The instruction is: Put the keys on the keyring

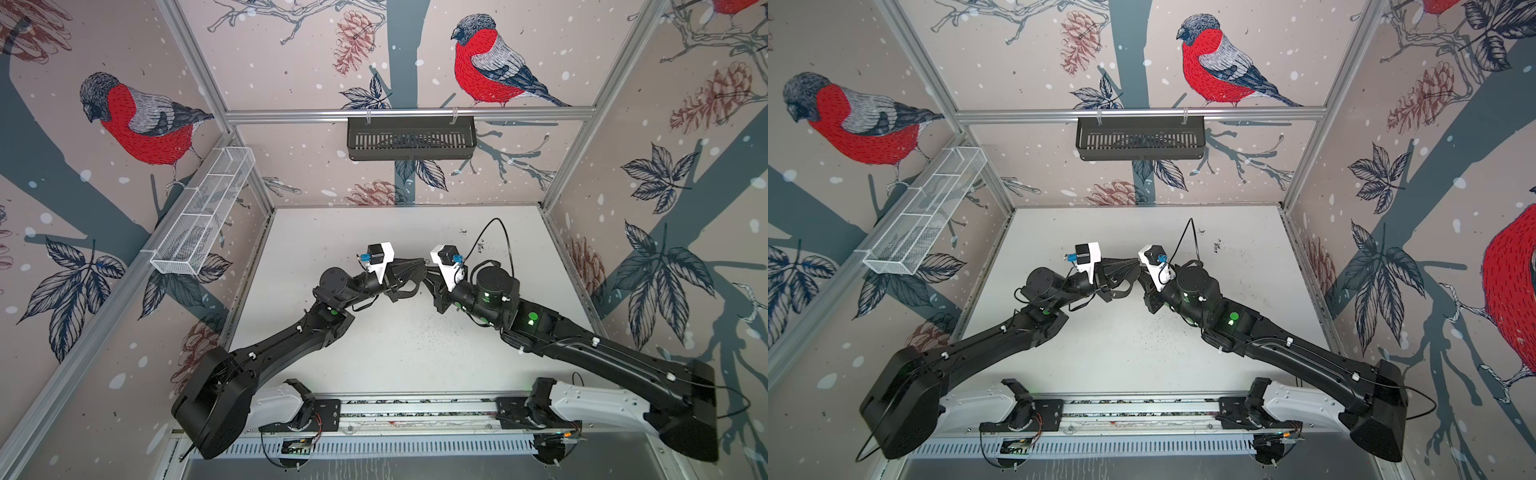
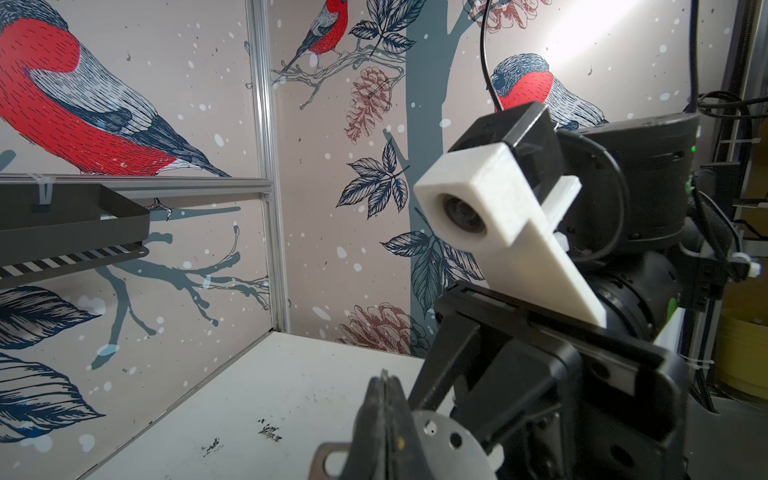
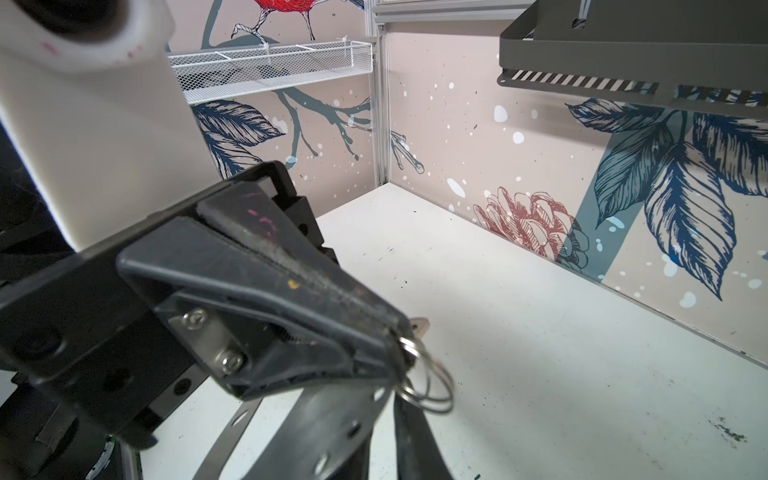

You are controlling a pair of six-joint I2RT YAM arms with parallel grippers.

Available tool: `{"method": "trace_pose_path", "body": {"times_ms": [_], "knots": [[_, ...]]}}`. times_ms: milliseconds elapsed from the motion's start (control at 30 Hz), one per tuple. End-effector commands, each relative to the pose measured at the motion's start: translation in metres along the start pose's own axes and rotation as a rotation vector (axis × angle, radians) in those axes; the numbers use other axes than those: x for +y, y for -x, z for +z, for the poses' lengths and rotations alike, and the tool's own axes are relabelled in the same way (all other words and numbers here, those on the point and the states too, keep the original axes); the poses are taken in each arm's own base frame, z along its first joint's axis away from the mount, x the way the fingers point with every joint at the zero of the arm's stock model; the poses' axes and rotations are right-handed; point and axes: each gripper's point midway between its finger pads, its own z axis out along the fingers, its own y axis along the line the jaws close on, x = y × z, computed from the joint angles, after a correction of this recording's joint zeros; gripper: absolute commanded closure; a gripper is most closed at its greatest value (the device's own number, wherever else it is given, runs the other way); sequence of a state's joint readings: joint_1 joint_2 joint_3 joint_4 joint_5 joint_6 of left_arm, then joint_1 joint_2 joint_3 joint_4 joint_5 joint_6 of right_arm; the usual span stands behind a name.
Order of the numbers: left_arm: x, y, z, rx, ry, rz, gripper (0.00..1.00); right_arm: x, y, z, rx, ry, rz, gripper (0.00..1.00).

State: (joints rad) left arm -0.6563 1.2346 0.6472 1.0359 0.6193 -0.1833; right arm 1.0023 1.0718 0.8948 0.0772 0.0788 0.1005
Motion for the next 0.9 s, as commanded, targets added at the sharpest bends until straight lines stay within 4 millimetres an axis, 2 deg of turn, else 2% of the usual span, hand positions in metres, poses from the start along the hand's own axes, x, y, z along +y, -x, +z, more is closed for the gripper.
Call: {"method": "trace_pose_path", "body": {"times_ms": [0,100,200,567,867], "knots": [[-0.002,0.007,0.000,-0.035,-0.007,0.017,1.00,0.008,0.008,0.003,-0.029,0.028,-0.009,0.85],[-0.003,0.007,0.000,-0.038,-0.013,0.014,1.00,0.010,0.005,0.006,-0.019,0.022,-0.017,0.86],[-0.003,0.007,-0.001,-0.038,-0.011,0.013,1.00,0.004,0.003,0.005,-0.013,-0.015,-0.018,0.87],[-0.002,0.007,-0.006,-0.046,0.000,0.022,1.00,-0.014,0.013,-0.020,-0.062,-0.096,-0.026,0.84],[-0.002,0.007,-0.008,-0.046,-0.012,0.018,1.00,-0.023,0.023,-0.032,-0.104,-0.129,-0.018,0.83]]}}
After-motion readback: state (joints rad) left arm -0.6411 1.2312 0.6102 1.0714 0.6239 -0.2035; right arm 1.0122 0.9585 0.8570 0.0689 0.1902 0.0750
